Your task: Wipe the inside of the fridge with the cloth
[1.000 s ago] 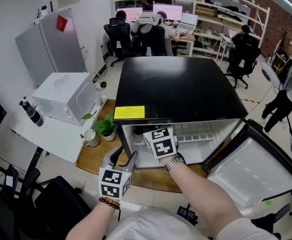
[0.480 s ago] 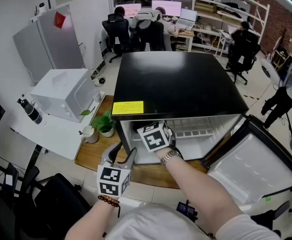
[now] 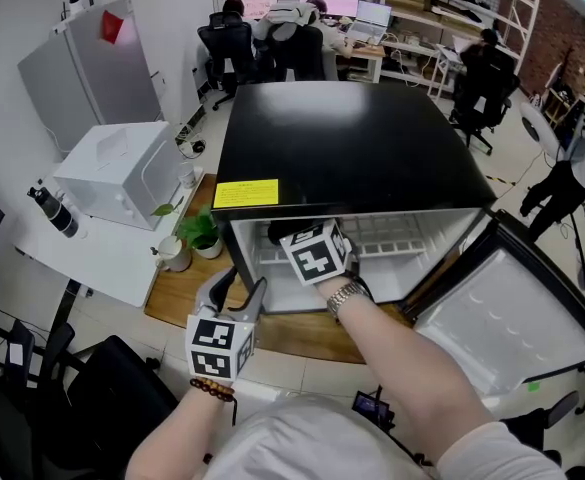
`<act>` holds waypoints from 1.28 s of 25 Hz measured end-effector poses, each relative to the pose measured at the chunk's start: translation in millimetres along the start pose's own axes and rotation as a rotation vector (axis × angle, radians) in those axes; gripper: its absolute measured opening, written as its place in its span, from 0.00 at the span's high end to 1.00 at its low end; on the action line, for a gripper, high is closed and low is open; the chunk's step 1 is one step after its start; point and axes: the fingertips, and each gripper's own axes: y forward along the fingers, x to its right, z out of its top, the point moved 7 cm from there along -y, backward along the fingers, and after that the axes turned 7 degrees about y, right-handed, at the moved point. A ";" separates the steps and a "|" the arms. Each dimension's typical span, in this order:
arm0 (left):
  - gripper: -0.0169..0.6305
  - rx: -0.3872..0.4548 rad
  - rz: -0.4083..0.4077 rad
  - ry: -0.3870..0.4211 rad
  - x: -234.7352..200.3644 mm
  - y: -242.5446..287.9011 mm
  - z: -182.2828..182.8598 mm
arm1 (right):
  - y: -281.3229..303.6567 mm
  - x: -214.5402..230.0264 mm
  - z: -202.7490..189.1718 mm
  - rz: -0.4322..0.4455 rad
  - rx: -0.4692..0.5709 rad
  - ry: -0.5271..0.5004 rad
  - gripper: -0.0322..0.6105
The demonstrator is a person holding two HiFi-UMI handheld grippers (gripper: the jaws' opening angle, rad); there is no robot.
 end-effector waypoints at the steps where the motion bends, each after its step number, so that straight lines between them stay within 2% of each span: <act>1: 0.64 0.000 0.000 -0.001 0.3 -0.2 0.1 | -1.8 3.8 -1.3 -0.008 -0.001 0.000 0.72; 24: 0.64 0.003 0.014 -0.023 0.6 -1.3 0.2 | -43.2 103.2 -29.5 -0.187 -0.021 0.056 0.72; 32: 0.64 0.005 0.020 -0.029 0.2 -0.7 -0.3 | -54.0 134.8 -43.0 -0.241 -0.038 0.105 0.72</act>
